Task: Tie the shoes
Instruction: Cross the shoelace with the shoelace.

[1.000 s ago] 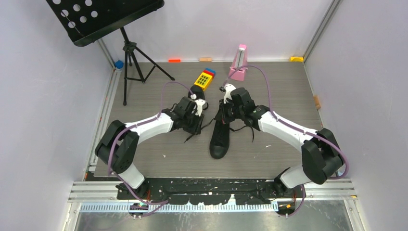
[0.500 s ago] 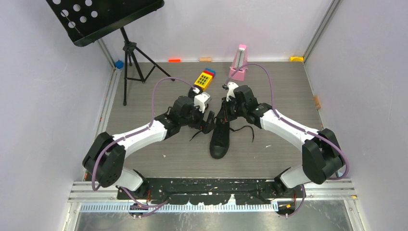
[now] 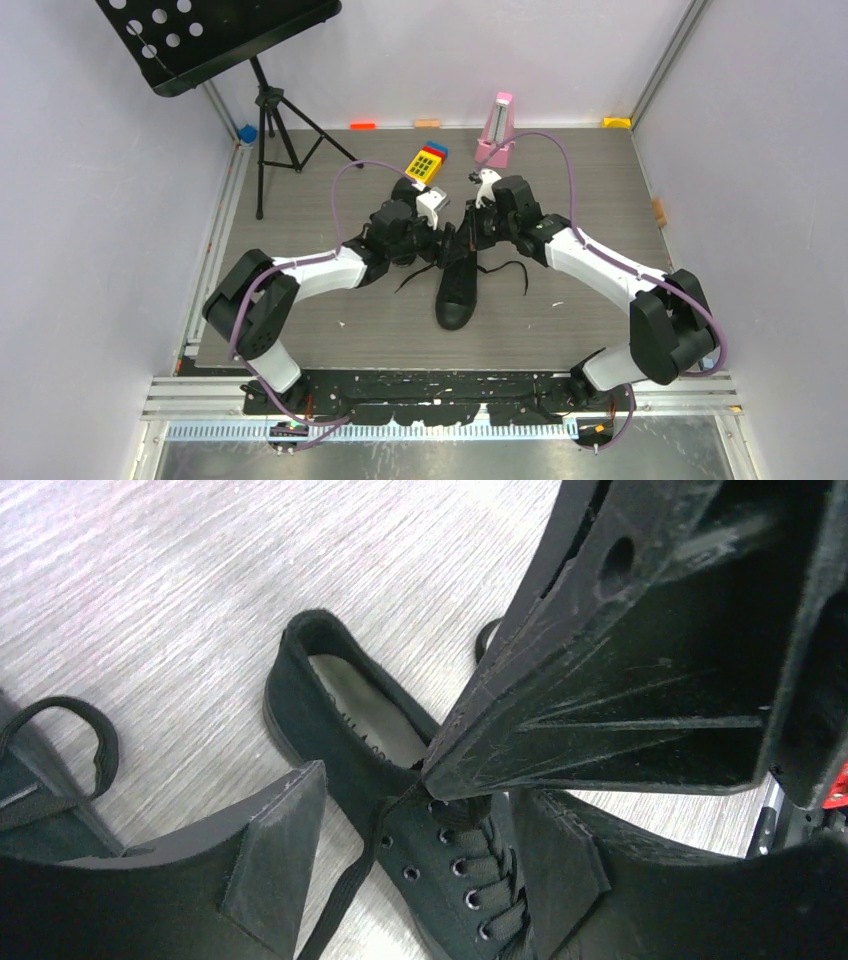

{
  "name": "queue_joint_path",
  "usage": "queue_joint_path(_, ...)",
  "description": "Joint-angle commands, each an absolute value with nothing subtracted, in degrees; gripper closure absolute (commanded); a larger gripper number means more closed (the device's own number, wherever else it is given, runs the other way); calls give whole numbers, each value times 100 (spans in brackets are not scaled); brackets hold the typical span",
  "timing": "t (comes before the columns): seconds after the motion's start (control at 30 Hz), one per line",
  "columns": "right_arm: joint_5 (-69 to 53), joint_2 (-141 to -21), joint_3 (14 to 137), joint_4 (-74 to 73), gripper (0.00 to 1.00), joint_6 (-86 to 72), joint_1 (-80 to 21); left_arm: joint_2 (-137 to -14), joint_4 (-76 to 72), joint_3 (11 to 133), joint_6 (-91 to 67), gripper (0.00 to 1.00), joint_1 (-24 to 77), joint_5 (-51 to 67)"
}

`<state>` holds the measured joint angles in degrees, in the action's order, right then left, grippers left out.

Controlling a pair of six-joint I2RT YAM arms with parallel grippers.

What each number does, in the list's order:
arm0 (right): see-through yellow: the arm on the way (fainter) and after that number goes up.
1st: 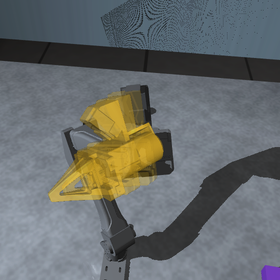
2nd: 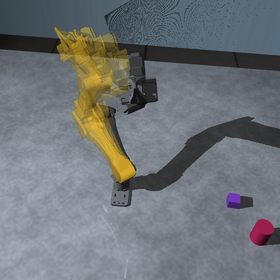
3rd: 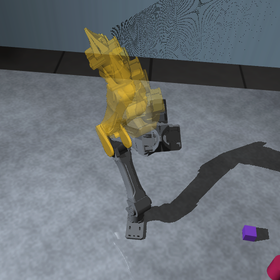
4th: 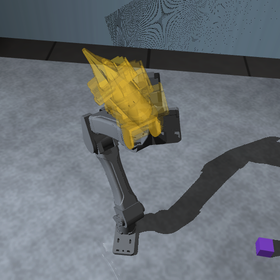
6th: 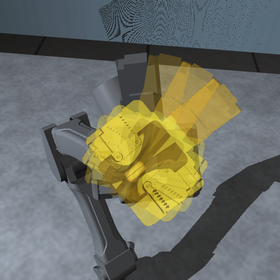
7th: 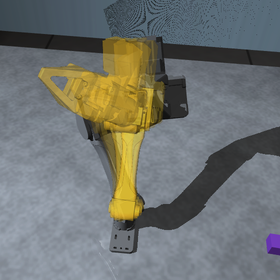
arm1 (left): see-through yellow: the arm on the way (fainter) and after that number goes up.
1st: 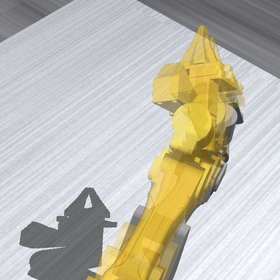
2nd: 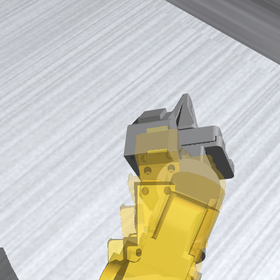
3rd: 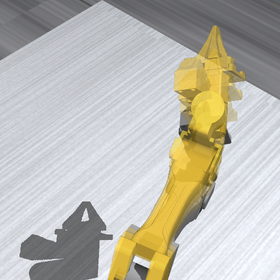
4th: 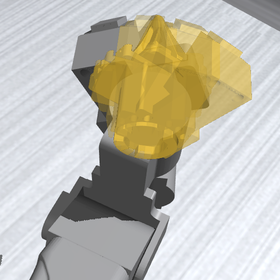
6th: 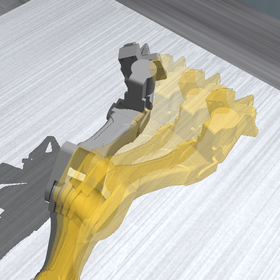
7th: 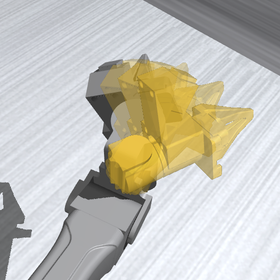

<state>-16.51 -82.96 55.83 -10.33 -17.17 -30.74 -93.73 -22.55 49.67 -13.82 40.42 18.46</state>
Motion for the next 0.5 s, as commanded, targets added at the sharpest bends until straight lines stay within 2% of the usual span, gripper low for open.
queue_joint_path(0.0,-1911,-8072,5486,-647,100,-2011,-2951,-9476,-3053,4881,-1553,34,4045,2018)
queue_joint_path(0.13,-1932,-8095,5478,-631,100,-2100,-2900,-9522,-3260,4750,-1626,42,4052,2029)
queue_joint_path(0.33,-1925,-8003,5383,-624,100,-2217,-2791,-9591,-3261,4650,-1609,43,4094,1926)
queue_joint_path(0.47,-1921,-7949,5329,-624,100,-2230,-2767,-9663,-3261,4649,-1617,56,4112,1946)
